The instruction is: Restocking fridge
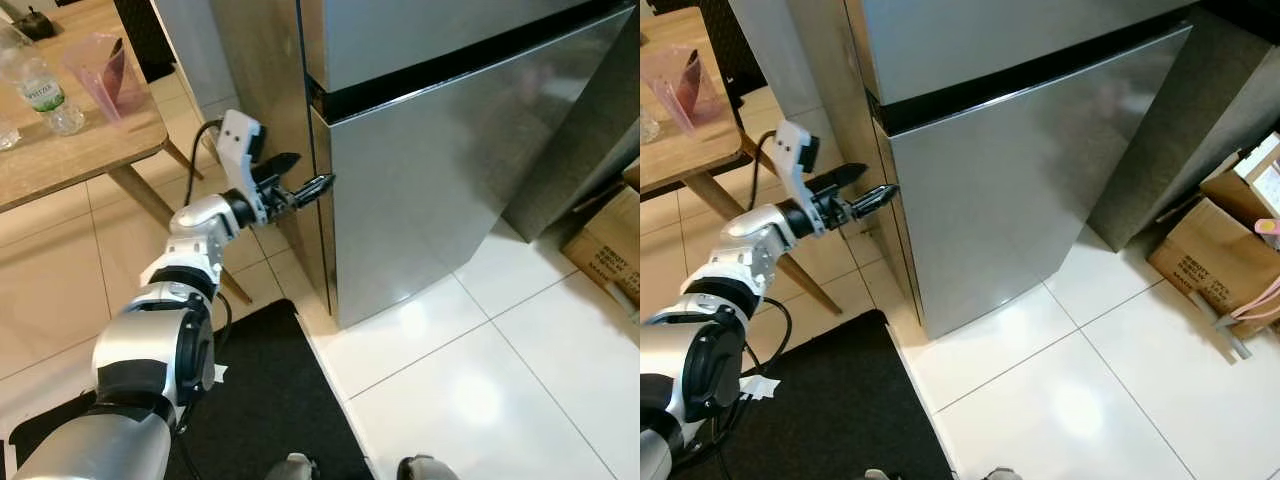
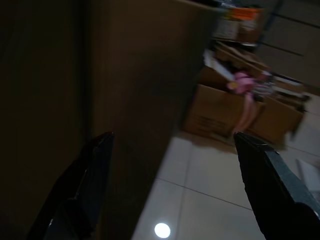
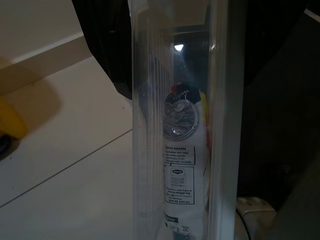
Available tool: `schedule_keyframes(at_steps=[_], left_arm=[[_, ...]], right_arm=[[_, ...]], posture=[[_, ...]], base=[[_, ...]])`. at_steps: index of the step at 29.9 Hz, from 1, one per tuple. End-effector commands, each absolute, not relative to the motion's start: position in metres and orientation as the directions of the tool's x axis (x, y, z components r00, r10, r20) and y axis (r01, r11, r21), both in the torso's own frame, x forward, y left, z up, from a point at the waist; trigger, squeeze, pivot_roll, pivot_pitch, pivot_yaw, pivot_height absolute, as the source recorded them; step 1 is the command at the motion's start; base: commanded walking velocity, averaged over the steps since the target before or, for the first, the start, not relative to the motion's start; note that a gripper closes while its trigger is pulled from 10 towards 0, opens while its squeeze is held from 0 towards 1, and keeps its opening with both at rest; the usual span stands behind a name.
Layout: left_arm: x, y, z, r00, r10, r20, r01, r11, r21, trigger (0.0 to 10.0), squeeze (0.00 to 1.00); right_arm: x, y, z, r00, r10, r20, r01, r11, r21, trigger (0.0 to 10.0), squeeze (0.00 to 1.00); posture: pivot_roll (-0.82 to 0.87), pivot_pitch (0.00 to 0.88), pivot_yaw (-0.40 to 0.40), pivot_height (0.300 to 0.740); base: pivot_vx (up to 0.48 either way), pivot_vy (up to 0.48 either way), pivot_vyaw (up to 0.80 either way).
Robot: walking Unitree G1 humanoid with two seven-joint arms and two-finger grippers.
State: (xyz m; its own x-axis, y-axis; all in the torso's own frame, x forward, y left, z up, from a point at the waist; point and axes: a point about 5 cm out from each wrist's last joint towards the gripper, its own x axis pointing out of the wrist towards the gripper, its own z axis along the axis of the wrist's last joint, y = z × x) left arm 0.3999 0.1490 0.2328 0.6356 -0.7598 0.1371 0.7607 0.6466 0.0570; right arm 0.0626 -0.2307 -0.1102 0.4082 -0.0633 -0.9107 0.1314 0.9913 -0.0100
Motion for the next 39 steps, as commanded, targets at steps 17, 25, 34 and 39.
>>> schedule_keyframes(at_steps=[17, 25, 34, 39], left_arm=[[0.408, 0.124, 0.255, 0.672, -0.726, 0.144, 0.704, 0.687, 0.179, 10.0, 0.00], [0.412, 0.139, 0.261, 0.752, -0.640, 0.157, 0.624, 0.768, 0.145, 10.0, 0.00], [0.410, 0.125, 0.261, 0.684, -0.715, 0.147, 0.706, 0.699, 0.113, 10.0, 0.00], [0.401, 0.106, 0.255, 0.493, -0.862, 0.114, 0.857, 0.504, 0.105, 10.0, 0.00]], right_arm=[[0.046, -0.232, -0.112, 0.387, -0.073, -0.919, 0.162, 0.987, -0.011, 10.0, 0.00], [0.040, -0.233, -0.112, 0.380, -0.078, -0.922, 0.167, 0.986, -0.014, 10.0, 0.00], [0.037, -0.235, -0.112, 0.375, -0.087, -0.923, 0.176, 0.984, -0.021, 10.0, 0.00], [0.037, -0.235, -0.112, 0.375, -0.087, -0.923, 0.175, 0.984, -0.022, 10.0, 0.00]], posture=[[-0.15, 0.317, 0.068, 0.740], [-0.16, 0.332, 0.072, 0.740], [-0.17, 0.339, 0.077, 0.740], [-0.17, 0.334, 0.077, 0.740]], base=[[0.000, 0.000, 0.00], [0.000, 0.000, 0.00], [0.000, 0.000, 0.00], [0.000, 0.000, 0.00]])
